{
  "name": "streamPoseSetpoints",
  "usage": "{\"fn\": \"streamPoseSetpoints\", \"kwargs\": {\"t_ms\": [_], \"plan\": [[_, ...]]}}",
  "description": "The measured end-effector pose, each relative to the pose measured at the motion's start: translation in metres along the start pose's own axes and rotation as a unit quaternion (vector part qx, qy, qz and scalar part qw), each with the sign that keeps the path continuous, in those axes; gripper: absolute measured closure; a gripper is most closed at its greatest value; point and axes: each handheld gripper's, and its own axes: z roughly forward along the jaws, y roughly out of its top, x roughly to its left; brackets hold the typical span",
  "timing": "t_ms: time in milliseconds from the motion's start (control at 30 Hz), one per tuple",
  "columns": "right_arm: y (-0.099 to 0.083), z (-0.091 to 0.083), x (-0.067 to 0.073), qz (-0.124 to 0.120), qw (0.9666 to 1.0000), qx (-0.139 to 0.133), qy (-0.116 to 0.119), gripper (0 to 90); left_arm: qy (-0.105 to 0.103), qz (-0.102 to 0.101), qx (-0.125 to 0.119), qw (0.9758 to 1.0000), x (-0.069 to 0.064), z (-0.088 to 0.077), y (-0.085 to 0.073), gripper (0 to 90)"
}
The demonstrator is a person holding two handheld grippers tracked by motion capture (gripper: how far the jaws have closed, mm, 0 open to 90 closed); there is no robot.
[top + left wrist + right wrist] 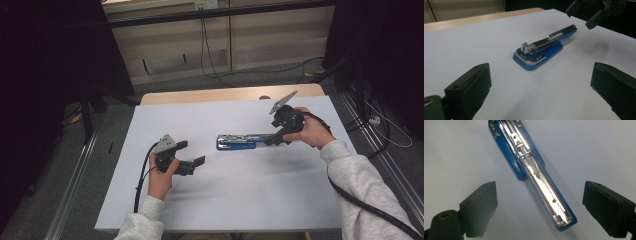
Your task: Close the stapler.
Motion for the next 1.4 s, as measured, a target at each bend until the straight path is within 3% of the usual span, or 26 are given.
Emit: {"fn": "streamPoseSetpoints", "kwargs": {"t_ms": [67, 300, 367, 467, 567, 700, 867, 900, 1133, 1267, 1400], "plan": [[-0.004, -0.001, -0.002, 0.004, 1.0, -0.003, -0.004, 12.1, -0.001, 0.007, 0.002, 1.0, 0.001, 0.004, 0.002, 3.0], [-0.015, -0.005, -0.008, 0.015, 0.9997, -0.018, -0.012, 12.2, -0.002, -0.006, 0.005, 1.0, 0.003, 0.015, 0.005, 3.1], [-0.019, -0.005, -0.009, 0.019, 0.9994, -0.025, -0.011, 12.9, 0.002, -0.004, 0.018, 0.9998, 0.004, 0.017, 0.006, 3.0], [-0.025, -0.004, -0.01, 0.024, 0.9994, -0.023, -0.014, 14.7, -0.001, -0.022, 0.028, 0.9994, 0.003, 0.024, 0.009, 2.9], [-0.03, -0.002, -0.01, 0.029, 0.999, -0.025, -0.021, 20.0, 0.015, -0.022, 0.036, 0.999, 0.003, 0.033, 0.011, 2.8], [-0.035, -0.004, -0.01, 0.035, 0.9983, -0.03, -0.034, 26.8, 0.037, -0.019, 0.07, 0.9967, 0.004, 0.042, 0.012, 5.3], [-0.043, -0.007, -0.01, 0.045, 0.9974, -0.041, -0.039, 41.0, 0.047, -0.024, 0.08, 0.9954, 0.009, 0.049, 0.011, 30.9], [-0.046, -0.007, -0.01, 0.051, 0.997, -0.037, -0.044, 45.5, 0.048, -0.024, 0.082, 0.9952, 0.01, 0.049, 0.011, 40.1], [-0.063, -0.005, -0.011, 0.058, 0.9967, -0.025, -0.05, 76.0, 0.046, -0.031, 0.098, 0.9937, 0.013, 0.057, 0.009, 74.4], [-0.07, -0.001, -0.013, 0.067, 0.9956, -0.02, -0.061, 83.3, 0.037, -0.033, 0.111, 0.9925, 0.012, 0.067, 0.011, 85.3], [-0.072, 0.002, -0.015, 0.073, 0.9948, -0.017, -0.069, 89.0, 0.033, -0.025, 0.134, 0.9901, 0.012, 0.078, 0.009, 89.1]]}}
